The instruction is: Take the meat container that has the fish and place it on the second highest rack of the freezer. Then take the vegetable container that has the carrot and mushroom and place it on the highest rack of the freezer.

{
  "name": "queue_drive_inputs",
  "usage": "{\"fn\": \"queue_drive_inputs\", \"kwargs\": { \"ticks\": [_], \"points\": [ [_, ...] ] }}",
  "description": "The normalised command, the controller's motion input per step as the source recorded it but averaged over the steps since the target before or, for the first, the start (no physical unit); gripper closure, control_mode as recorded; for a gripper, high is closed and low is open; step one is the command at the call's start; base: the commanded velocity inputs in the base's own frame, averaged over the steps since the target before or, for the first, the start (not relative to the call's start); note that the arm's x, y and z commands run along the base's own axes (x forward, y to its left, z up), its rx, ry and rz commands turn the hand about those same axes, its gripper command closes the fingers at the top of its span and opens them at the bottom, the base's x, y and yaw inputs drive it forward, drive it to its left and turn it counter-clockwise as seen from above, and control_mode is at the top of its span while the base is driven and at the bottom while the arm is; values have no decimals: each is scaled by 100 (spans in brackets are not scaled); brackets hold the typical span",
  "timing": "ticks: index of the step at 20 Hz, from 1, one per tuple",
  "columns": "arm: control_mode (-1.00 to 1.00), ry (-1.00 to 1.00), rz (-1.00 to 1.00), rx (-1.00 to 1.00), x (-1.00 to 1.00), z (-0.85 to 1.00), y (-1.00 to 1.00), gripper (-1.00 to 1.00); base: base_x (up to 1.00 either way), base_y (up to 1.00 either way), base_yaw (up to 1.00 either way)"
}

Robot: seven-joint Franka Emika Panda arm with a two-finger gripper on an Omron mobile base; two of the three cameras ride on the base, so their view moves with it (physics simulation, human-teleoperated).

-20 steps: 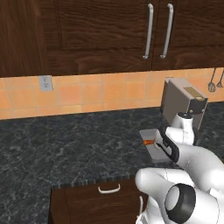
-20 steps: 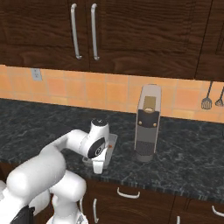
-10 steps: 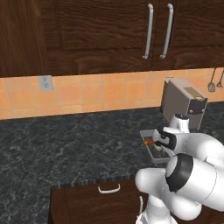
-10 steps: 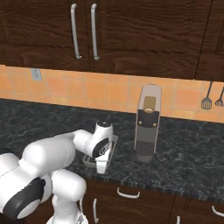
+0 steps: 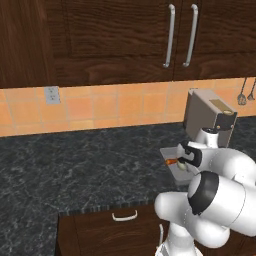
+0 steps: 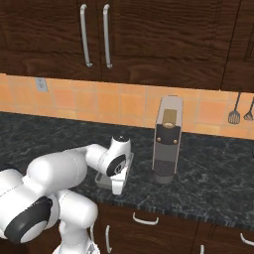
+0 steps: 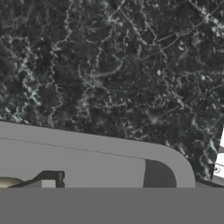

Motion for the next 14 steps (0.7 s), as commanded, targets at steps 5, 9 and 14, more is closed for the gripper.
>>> {"fn": "queue_drive_inputs", "kwargs": {
  "ticks": [5,9,14],
  "points": [
    [-100,0,0,0,0,0,0,100,0,0,0],
    [-100,0,0,0,0,0,0,100,0,0,0],
    [-100,-2,0,0,-8,7,0,100,0,0,0]
  ]
}}
